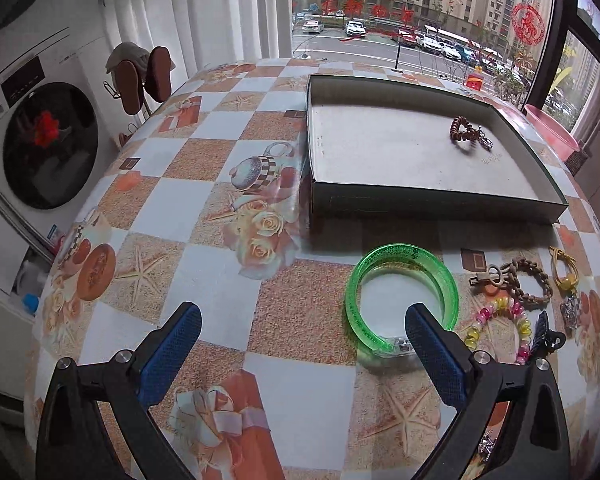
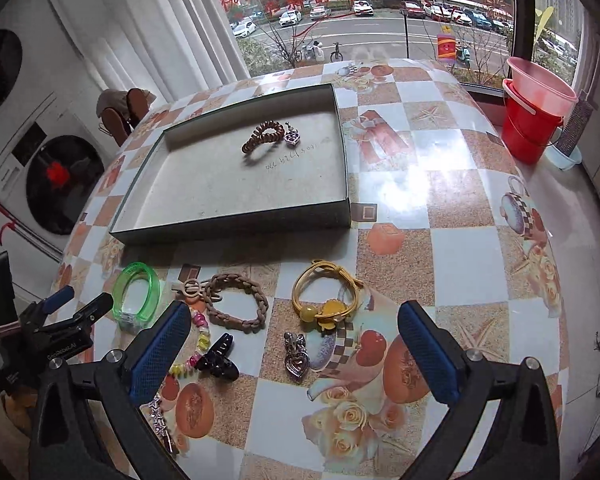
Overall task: Organize jewelry
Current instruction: 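Withdraw both tools from the tray back toward the jewelry row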
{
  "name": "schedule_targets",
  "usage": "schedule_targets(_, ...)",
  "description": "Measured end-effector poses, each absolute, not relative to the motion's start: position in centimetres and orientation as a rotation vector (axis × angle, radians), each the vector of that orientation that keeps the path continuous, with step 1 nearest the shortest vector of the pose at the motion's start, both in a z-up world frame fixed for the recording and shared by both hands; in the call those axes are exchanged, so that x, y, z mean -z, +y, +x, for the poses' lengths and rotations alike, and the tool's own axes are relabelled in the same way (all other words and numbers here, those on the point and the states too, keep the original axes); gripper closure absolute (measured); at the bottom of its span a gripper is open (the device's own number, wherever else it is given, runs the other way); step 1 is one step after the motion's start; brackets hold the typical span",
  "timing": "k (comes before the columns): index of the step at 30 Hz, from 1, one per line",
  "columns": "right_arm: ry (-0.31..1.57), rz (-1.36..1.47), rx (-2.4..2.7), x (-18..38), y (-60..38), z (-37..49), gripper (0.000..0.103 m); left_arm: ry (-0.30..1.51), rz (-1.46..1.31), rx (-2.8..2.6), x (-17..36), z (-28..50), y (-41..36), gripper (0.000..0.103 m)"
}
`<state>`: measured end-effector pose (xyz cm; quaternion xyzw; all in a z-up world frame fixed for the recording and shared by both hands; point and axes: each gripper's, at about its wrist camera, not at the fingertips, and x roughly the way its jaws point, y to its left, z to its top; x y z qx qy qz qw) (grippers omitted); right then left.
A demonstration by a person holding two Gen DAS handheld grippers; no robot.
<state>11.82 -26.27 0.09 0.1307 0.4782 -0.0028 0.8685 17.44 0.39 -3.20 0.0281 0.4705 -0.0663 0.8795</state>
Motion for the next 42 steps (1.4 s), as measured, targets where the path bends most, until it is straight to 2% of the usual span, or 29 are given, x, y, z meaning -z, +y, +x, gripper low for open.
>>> schedule_targets(9,1.067,0.216,0.073,3.1,-26.0,8.8,0.000,0.980,0.024,0.134,3.2,17.9,0.6,0.000)
schedule_targets(13,1.082,0.198,0.085,3.7,-25.6,9.0,0.000,0.995,0.045,0.151,3.6,18.3,-0.5,0.002)
schedule_targets(15,1.083,0.180,0.088,3.9,-25.2,9.2,0.003,1.002,0.062,0.162,3.9,18.4,-1.0,0.007)
schedule_targets(16,1.083,0.167,0.089,4.0,-24.9,9.3,0.007,1.008,0.072,0.166,4.0,18.5,-1.3,0.012)
schedule_targets(18,1.087,0.149,0.088,4.2,-24.4,9.6,0.014,1.016,0.086,0.171,4.3,18.6,-1.7,0.013)
schedule_targets(20,1.092,0.131,0.091,4.6,-24.0,10.1,0.028,1.021,0.098,0.177,4.4,18.7,-2.1,0.022)
schedule_targets(21,1.085,0.113,0.098,4.6,-23.8,10.2,0.029,1.026,0.103,0.180,4.5,18.8,-2.2,0.023)
schedule_targets(22,1.082,0.098,0.099,4.6,-23.5,10.4,0.036,1.030,0.107,0.181,4.7,18.8,-2.3,0.026)
schedule_targets(23,1.080,0.084,0.102,4.6,-23.3,10.6,0.042,1.033,0.110,0.186,4.7,18.8,-2.4,0.034)
schedule_targets(25,1.067,0.076,0.095,4.5,-23.0,10.8,0.052,1.026,0.115,0.202,4.7,18.7,-2.7,0.040)
schedule_targets(27,1.062,0.068,0.089,4.5,-22.6,10.9,0.058,1.017,0.125,0.229,4.5,18.5,-3.1,0.058)
schedule_targets(29,1.061,0.071,0.073,4.4,-22.4,10.9,0.073,1.010,0.152,0.245,4.4,18.2,-3.6,0.080)
schedule_targets(31,1.060,0.075,0.072,4.3,-22.3,10.8,0.084,1.013,0.151,0.264,4.0,18.1,-3.8,0.083)
schedule_targets(42,1.010,0.243,0.008,1.4,-24.8,9.6,0.084,0.938,0.083,0.316,0.2,17.1,-2.6,0.083)
